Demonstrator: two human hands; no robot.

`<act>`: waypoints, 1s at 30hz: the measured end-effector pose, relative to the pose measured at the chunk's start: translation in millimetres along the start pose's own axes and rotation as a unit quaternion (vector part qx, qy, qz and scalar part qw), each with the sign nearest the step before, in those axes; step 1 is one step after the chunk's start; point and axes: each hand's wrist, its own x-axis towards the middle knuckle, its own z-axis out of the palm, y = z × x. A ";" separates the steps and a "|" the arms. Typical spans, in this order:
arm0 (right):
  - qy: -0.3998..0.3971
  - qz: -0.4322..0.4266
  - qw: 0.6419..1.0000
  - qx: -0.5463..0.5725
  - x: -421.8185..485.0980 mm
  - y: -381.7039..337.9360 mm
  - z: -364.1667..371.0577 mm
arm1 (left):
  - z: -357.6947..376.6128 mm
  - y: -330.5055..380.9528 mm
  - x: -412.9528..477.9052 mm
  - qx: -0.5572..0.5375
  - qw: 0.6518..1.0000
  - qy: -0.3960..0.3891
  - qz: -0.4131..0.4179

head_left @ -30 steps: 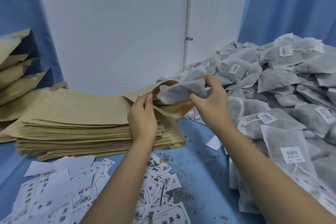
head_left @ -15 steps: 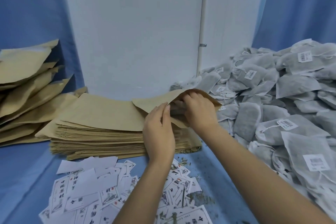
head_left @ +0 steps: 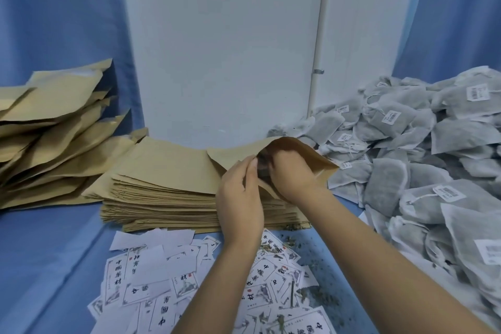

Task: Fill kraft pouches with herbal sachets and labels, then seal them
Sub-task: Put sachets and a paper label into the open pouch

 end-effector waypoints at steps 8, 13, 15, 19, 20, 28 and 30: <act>0.344 0.046 0.919 0.189 -64.5 25.2 14.2 | 18.7 -6.3 20.7 -0.042 0.990 -0.005 -0.138; 0.066 0.226 0.972 -0.009 -83.7 83.4 32.1 | 36.9 -6.9 16.0 -0.048 0.988 0.009 -0.143; -0.071 0.275 0.955 -0.081 -90.6 101.6 40.1 | 41.3 -7.0 11.6 -0.057 0.988 0.007 -0.141; -0.127 0.346 0.927 -0.077 -99.5 110.7 46.1 | 45.5 -8.6 8.4 -0.067 0.987 0.019 -0.145; -0.132 0.332 0.931 -0.079 -99.6 109.9 45.3 | 45.9 -9.1 9.1 -0.070 0.987 0.023 -0.146; -0.071 0.226 0.970 -0.049 -95.2 107.3 46.1 | 41.3 -13.3 15.6 -0.079 0.984 0.034 -0.157; -0.058 0.226 0.971 -0.053 -96.0 106.6 44.1 | 38.8 -13.7 18.1 -0.068 0.986 0.032 -0.152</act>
